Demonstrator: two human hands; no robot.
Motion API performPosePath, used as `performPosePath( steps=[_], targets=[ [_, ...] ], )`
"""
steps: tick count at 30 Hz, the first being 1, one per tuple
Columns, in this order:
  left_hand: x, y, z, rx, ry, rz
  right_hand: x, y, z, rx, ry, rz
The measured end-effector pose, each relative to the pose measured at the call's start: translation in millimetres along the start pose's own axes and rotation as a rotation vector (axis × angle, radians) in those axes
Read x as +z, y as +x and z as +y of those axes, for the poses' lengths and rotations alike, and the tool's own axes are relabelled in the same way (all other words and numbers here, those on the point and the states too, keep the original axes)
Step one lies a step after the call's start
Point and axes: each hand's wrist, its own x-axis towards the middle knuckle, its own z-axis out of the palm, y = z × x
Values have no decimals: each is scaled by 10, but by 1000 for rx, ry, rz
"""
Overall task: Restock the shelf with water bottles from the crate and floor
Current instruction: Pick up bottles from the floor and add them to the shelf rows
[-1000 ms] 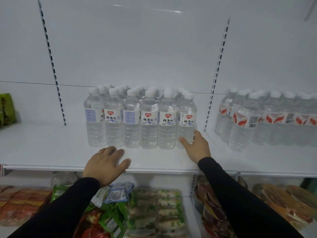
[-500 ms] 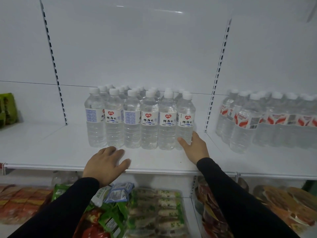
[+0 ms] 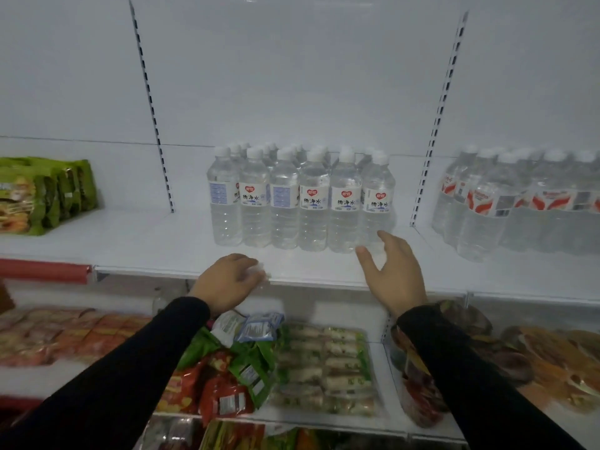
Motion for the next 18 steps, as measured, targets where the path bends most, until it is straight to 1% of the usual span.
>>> performPosePath(
  steps=[2,4,7,10,14,16,18],
  targets=[
    [-105,-376,-84,42,4,85,39,-269,-162,-98,25,-50],
    [-238,-862,-202,61,20,130,152,-655,-354,-185,41,-128],
    [-404,-1677,-470,84,71,138,397,-1369,-639,-314,14,-221],
    [-487,-2478,-839,60,93,128,734,-2092,-864,-411,-13,-351],
    [-395,-3467,-1333,-22,75,98,1098,-3026,-1090,-363,-62,-619],
    [-251,-3902,-1544,-101,50,75,1262,-3443,-1090,-343,-79,-730],
    [-73,-4281,-1729,-199,33,14,1409,-3810,-1057,-310,-105,-836]
  ],
)
